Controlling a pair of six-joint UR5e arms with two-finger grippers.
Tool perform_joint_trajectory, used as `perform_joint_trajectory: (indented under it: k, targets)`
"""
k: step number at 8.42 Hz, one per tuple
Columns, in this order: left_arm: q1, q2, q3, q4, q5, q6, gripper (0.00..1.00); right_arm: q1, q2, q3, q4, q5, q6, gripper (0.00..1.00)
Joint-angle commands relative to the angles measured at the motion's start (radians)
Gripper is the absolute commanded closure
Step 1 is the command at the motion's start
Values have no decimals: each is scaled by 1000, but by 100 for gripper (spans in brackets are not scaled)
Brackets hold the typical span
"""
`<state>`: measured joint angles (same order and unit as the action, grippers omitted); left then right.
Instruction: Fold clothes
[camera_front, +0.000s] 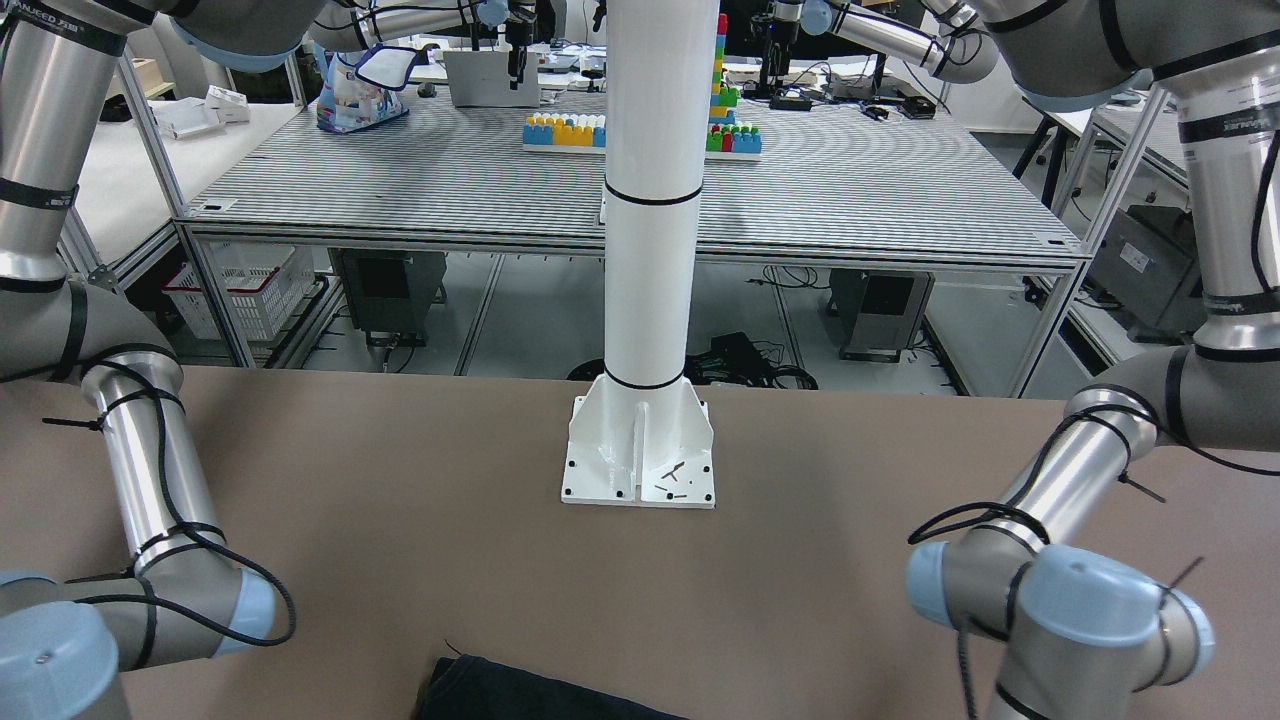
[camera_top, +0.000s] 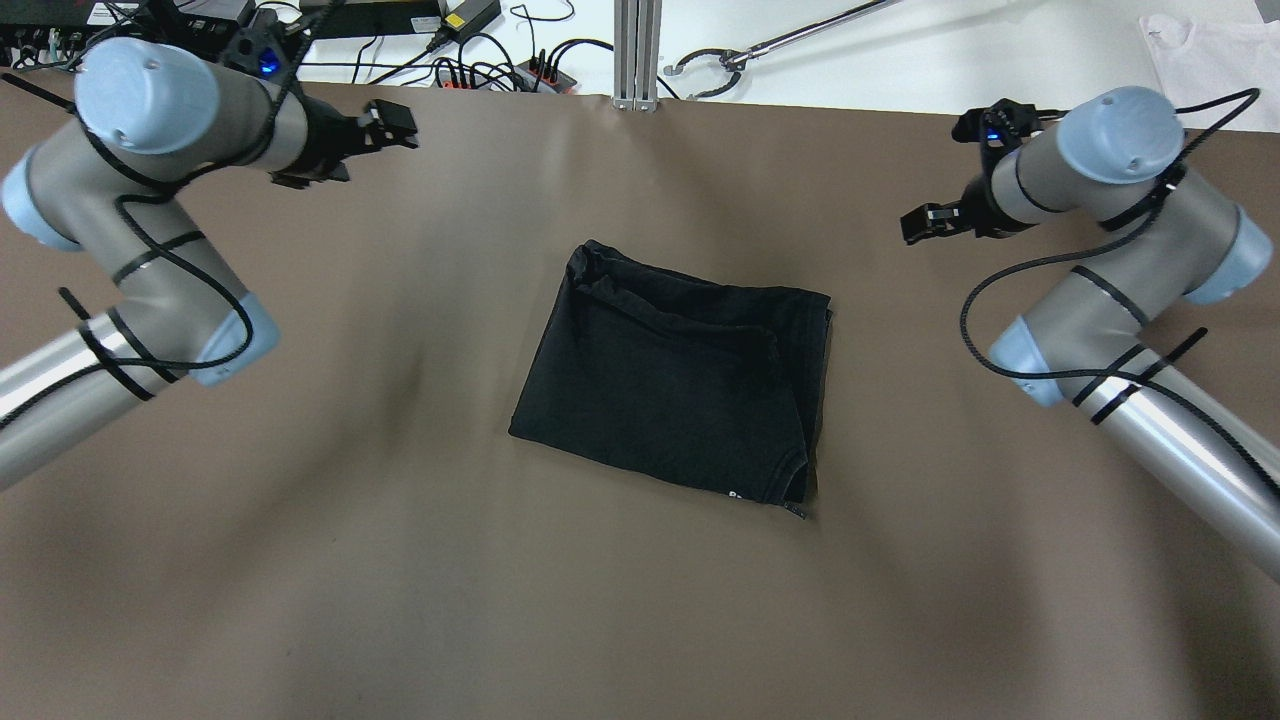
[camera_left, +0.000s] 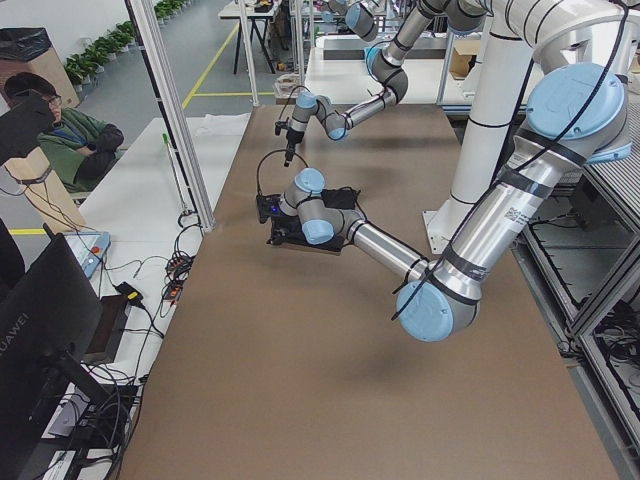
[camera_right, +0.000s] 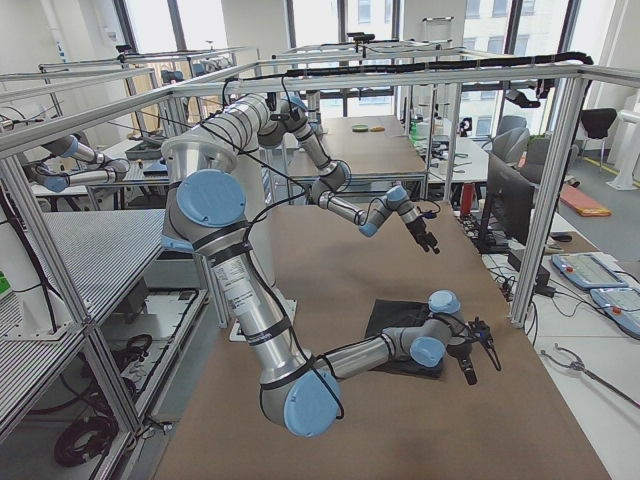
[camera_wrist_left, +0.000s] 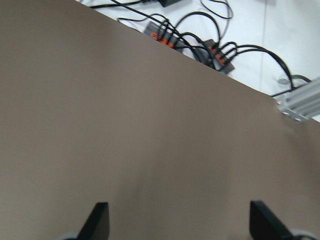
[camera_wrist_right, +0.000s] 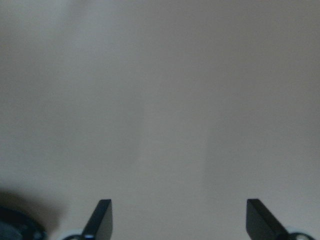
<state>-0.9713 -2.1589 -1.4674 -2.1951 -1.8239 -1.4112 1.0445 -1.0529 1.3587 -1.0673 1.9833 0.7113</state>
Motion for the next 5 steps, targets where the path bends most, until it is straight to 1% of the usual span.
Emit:
perform_joint_trajectory:
  k: [1,2,3,4,5]
  targets:
    - [-192,150,1,3,-136,329,0,103,-163,120,-59,20,-313,6]
    - [-252,187,-1,24,-170,406,0,132,-218,154,-60,20,-381,6]
    - [-300,215,-20,79,-176,519,0,179,-254,158,-60,25,-468,6]
    - [-325,319,-81,89,-135,643,0,237,-292,158,-62,26,-548,6]
    - [-361,385,-112,92,-48,726,0,265,-309,158,-66,13,-605,6]
